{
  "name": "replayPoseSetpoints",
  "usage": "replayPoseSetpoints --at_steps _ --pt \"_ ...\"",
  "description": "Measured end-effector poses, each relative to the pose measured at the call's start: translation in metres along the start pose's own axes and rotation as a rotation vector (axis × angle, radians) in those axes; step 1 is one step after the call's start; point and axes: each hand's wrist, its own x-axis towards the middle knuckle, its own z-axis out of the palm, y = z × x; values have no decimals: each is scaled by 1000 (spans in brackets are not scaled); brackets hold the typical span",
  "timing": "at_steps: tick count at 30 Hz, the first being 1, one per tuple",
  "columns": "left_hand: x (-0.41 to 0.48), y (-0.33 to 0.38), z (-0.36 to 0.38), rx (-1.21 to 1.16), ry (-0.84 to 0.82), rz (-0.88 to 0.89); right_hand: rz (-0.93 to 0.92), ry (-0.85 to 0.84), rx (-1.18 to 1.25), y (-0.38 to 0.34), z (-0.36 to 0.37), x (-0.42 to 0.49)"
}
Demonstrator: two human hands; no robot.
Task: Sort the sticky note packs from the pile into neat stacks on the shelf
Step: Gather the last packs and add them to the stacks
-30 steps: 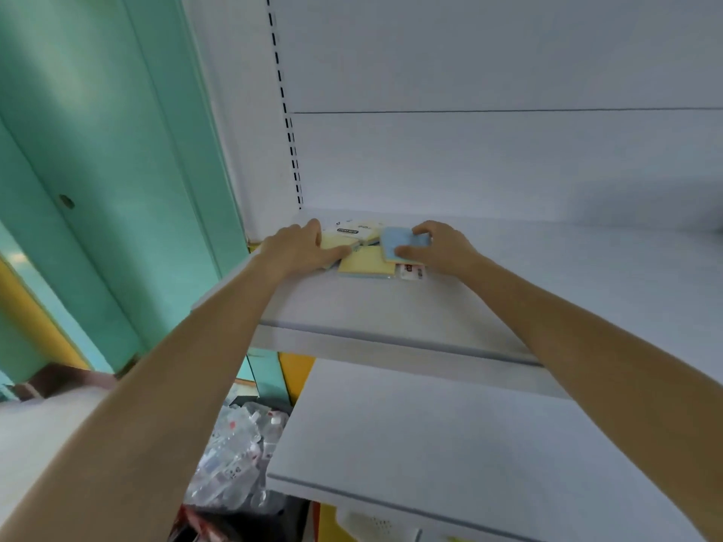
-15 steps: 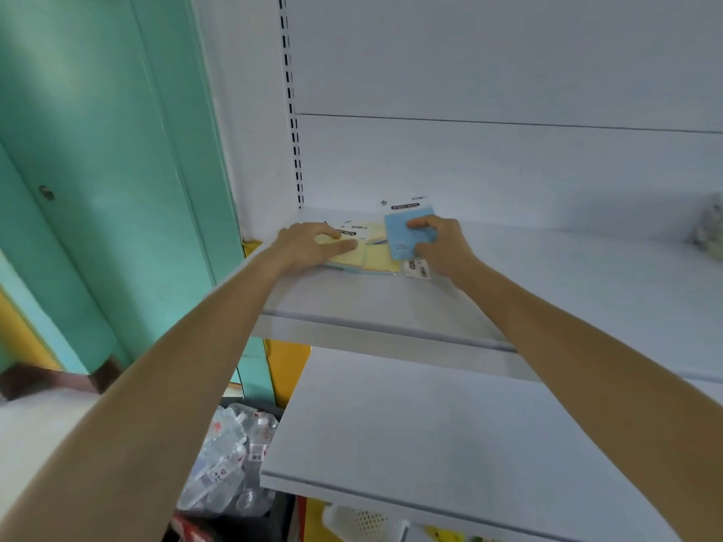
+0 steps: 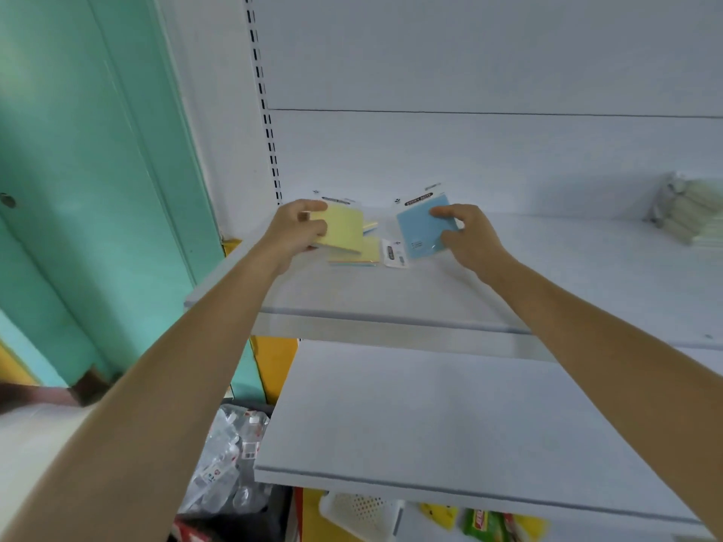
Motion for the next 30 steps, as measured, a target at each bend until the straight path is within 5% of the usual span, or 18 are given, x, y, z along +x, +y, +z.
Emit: replayPoseSetpoints --at_steps 6,30 --pt "-9 18 67 44 -24 229 30 118 19 28 -64 -16" --pt "-119 154 503 -62 -454 348 276 426 -73 223 -448 -100"
